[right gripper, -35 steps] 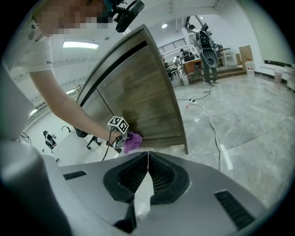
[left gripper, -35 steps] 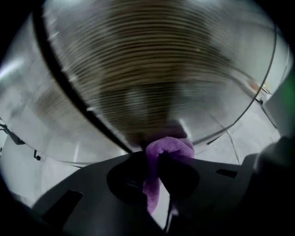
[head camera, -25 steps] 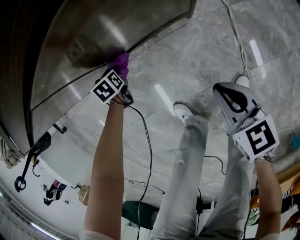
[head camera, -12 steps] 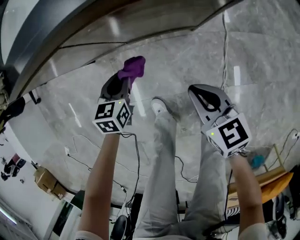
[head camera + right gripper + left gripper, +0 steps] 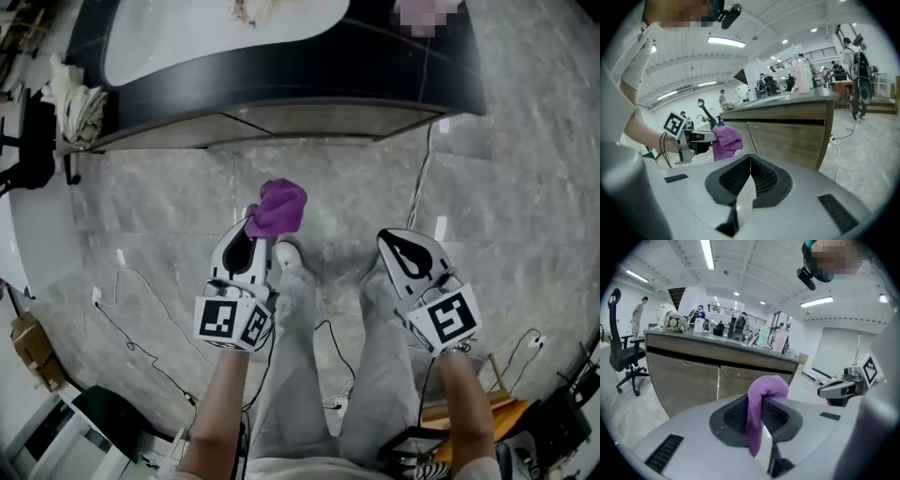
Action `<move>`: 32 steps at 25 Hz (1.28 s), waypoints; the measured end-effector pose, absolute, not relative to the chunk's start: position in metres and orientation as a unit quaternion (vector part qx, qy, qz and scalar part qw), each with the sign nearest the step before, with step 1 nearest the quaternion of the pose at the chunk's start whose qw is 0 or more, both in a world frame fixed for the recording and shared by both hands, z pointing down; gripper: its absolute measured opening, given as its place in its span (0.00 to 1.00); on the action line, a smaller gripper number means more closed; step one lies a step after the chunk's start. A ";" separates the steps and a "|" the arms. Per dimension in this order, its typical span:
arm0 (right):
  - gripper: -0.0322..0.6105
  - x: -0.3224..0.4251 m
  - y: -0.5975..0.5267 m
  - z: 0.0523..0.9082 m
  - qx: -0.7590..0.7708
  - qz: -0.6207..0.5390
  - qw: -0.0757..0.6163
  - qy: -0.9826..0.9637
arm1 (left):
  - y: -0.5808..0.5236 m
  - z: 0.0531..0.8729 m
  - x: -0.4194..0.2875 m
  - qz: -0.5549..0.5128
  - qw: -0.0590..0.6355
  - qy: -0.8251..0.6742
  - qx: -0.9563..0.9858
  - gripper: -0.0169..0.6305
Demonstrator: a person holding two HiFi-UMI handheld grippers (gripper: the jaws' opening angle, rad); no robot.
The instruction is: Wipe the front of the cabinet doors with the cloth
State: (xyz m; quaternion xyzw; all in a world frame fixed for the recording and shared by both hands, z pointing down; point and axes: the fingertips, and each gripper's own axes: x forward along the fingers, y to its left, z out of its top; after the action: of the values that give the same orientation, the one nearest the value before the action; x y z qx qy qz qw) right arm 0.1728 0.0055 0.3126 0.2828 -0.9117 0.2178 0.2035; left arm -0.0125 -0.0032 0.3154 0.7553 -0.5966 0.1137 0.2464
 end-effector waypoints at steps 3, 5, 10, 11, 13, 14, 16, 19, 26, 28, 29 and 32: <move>0.09 0.178 -0.004 0.271 0.304 0.192 0.188 -0.914 | -0.003 0.267 -0.022 0.083 0.230 -0.610 0.754 0.12; 0.09 0.171 -0.001 0.243 0.312 0.184 0.184 -0.914 | 0.003 0.240 -0.032 0.081 0.219 -0.608 0.759 0.12; 0.09 0.126 0.002 0.149 0.296 0.142 0.162 -0.930 | 0.007 0.173 -0.063 0.062 0.192 -0.605 0.770 0.12; 0.09 0.118 0.000 0.128 0.293 0.131 0.157 -0.934 | 0.004 0.157 -0.069 0.052 0.186 -0.606 0.772 0.12; 0.09 0.104 0.002 0.091 0.293 0.122 0.146 -0.937 | 0.002 0.123 -0.083 0.043 0.173 -0.604 0.777 0.12; 0.09 0.099 0.005 0.075 0.297 0.122 0.142 -0.936 | 0.003 0.105 -0.090 0.041 0.167 -0.602 0.780 0.12; 0.09 0.095 0.009 0.048 0.311 0.125 0.135 -0.933 | 0.005 0.071 -0.098 0.030 0.158 -0.594 0.788 0.12; 0.09 0.094 0.019 0.012 0.339 0.129 0.123 -0.924 | 0.012 0.029 -0.093 0.020 0.145 -0.562 0.814 0.12; 0.09 0.092 0.051 -0.039 0.390 0.145 0.087 -0.905 | 0.032 -0.032 -0.072 0.024 0.117 -0.496 0.860 0.12; 0.09 0.095 0.059 -0.039 0.396 0.156 0.084 -0.901 | 0.038 -0.044 -0.067 0.020 0.110 -0.497 0.861 0.12; 0.09 0.098 0.062 -0.040 0.397 0.161 0.081 -0.900 | 0.042 -0.052 -0.066 0.013 0.108 -0.500 0.859 0.12; 0.09 0.101 0.066 -0.052 0.391 0.167 0.057 -0.903 | 0.055 -0.077 -0.069 -0.008 0.101 -0.524 0.845 0.12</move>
State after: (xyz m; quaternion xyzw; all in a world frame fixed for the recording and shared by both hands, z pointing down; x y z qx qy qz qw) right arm 0.1014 0.0663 -0.0522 0.3910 -0.9033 0.1669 0.0568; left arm -0.0686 0.0548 -0.0770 0.8454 -0.5244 -0.0083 0.1013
